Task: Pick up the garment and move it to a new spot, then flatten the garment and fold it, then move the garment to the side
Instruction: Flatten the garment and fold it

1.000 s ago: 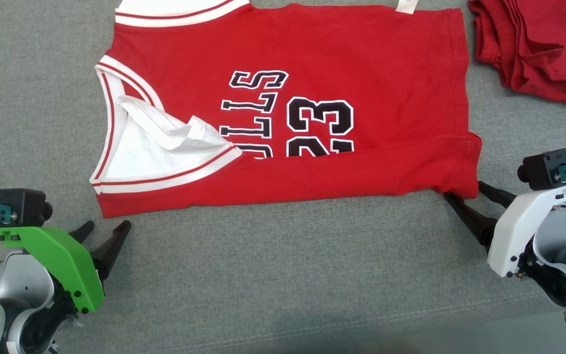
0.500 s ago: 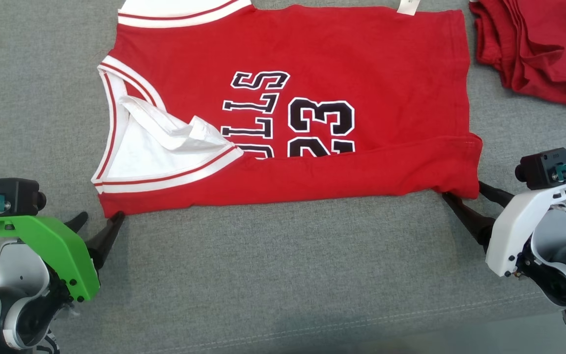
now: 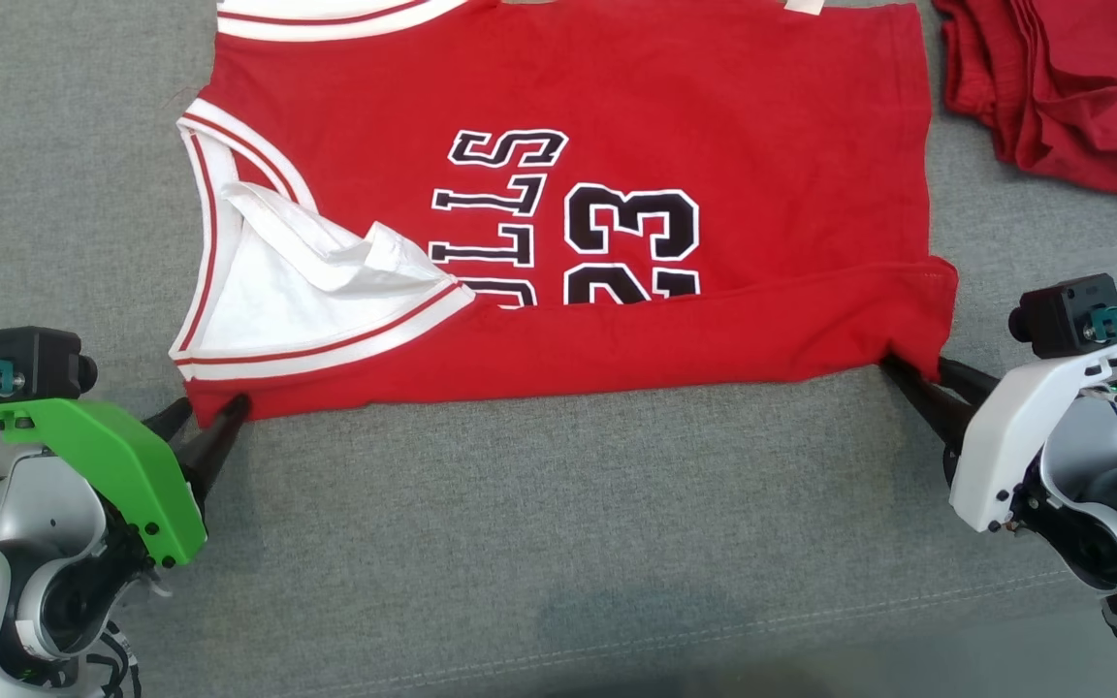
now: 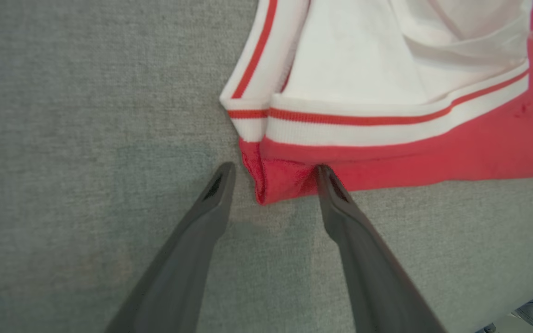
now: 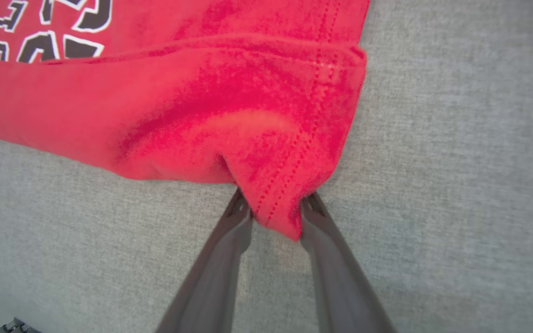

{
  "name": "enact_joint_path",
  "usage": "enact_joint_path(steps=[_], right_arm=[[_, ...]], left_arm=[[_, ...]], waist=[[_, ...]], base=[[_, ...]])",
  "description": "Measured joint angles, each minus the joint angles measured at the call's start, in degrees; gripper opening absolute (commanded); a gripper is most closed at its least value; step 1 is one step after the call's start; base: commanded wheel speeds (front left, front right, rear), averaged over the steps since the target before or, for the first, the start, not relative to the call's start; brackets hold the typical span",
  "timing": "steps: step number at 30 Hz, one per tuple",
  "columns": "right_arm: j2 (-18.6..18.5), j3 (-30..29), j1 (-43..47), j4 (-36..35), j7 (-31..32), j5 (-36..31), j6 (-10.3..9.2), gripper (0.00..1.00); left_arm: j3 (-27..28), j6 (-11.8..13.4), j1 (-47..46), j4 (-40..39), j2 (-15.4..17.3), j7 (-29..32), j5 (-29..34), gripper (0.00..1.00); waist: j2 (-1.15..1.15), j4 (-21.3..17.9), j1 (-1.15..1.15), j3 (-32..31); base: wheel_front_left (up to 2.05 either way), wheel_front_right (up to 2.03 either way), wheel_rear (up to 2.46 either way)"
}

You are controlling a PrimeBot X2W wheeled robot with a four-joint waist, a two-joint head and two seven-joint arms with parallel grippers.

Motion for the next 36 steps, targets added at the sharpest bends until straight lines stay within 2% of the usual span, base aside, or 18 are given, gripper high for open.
enact_joint_path(steps=[9,16,25,32,36], right_arm=[[0.40,0.01,-0.18,0.38,-0.01,0.51,0.58,0.00],[-0.75,-0.91,-0.18,0.54,0.02,0.69,0.58,0.00],[-2.02,-0.94,-0.05,-0.20,1.42,1.20,1.44,0.00],[-4.33,-2.31,3.60,-0.93,2.59,3.41,1.32,0.00],[-7.04,-3.45,5.96,-1.46,4.23,3.64,0.90,0.00]], left_arm=[[0.05,-0.31,-0.54,0.74,-0.77,0.13,-1.31,0.00],[1.54,-0.62,-0.52,-1.02,-1.55,1.03,-5.13,0.00],[4.08,-0.59,0.85,-4.98,-0.09,2.56,-7.00,0.00],[3.96,-0.58,7.13,-7.49,-0.13,3.30,-8.09,0.00],[4.20,-0.47,10.06,-9.11,-1.02,3.30,-8.92,0.00]], waist=[[0.00,-0.09,0.00,-0.08],[0.00,-0.04,0.00,-0.57],[0.00,-0.15,0.00,-1.37],[0.00,-0.25,0.00,-2.59],[0.00,0.35,0.00,-3.46]], base=[[0.00,0.00,0.00],[0.00,0.00,0.00],[0.00,0.00,0.00],[0.00,0.00,0.00],[0.00,0.00,0.00]])
